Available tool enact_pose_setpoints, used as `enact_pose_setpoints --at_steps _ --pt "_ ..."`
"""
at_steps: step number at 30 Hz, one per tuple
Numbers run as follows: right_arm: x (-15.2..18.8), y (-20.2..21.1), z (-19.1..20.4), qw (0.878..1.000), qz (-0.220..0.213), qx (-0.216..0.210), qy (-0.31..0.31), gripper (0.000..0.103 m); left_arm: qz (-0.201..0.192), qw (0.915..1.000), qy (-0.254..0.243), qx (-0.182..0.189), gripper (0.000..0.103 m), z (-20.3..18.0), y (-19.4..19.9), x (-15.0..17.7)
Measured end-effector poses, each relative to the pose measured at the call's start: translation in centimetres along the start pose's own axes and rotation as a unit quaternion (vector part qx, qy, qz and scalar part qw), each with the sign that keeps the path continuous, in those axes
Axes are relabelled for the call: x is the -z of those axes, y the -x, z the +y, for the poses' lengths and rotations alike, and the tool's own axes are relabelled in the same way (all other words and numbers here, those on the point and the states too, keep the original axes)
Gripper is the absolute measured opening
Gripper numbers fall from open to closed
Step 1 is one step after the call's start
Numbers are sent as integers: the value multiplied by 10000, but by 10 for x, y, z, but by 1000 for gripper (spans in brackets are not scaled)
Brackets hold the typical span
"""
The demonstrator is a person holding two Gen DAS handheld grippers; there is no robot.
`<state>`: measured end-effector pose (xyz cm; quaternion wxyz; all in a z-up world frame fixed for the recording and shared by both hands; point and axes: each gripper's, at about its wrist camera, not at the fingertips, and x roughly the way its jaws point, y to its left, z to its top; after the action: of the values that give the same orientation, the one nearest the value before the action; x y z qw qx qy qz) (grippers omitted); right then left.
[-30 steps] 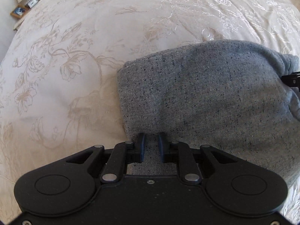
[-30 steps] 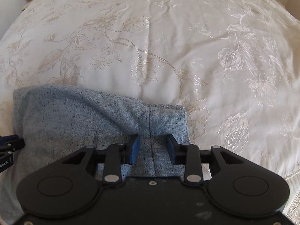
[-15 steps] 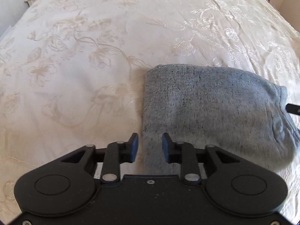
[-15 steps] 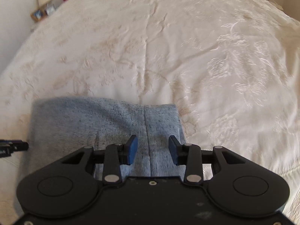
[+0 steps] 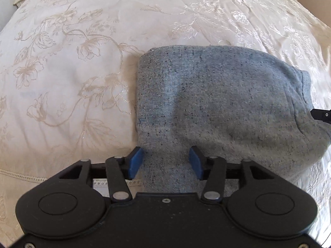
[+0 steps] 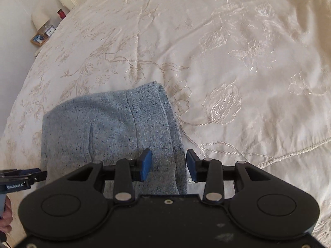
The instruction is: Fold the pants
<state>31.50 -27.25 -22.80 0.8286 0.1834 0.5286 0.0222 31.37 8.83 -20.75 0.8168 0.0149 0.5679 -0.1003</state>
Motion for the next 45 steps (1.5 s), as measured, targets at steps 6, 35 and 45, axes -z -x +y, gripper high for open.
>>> enact_pose_setpoints --at_steps 6,35,45 --pt "-10 -28 -21 9970 212 -524 -524 45 127 9993 265 227 72 17 -13 -5" --pt "-14 34 49 9965 -304 -773 126 23 -622 9969 462 144 12 -2 53 -13" --pt "-2 71 106 9945 -249 -948 375 23 -865 9933 758 -118 12 43 106 4"
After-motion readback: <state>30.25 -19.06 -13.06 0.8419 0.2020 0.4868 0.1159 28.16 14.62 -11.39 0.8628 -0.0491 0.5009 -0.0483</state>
